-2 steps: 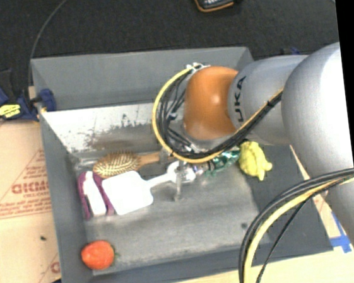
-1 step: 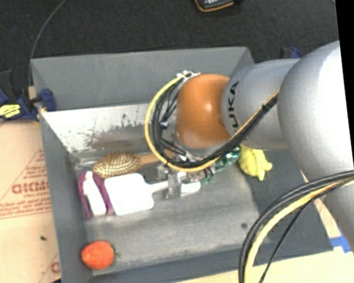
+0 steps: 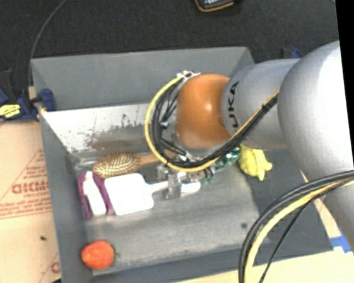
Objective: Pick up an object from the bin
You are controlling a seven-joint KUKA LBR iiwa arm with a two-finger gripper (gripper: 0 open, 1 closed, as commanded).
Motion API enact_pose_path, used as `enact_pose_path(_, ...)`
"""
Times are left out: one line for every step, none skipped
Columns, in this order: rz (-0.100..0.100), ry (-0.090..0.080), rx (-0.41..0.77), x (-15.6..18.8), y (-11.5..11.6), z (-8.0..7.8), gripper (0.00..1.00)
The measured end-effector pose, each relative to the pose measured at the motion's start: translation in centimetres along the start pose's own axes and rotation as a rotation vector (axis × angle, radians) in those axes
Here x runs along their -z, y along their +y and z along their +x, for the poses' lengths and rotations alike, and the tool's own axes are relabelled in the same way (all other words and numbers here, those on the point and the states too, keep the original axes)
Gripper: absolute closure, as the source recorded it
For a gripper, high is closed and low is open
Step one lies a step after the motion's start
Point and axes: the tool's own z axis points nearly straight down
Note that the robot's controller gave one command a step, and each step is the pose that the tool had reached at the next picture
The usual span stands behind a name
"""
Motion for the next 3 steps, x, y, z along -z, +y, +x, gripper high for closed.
enact_pose_path(0.0, -0.003, -0.001, 0.4, 0.0, 0.0, 1.0)
enact_pose_path(0.0, 0.001, -0.002, 3.2, -0.1, 0.1, 1.0)
enact_pose_path(0.001, -0.004, -0.003, 5.3, -0.1, -0.2, 1.0)
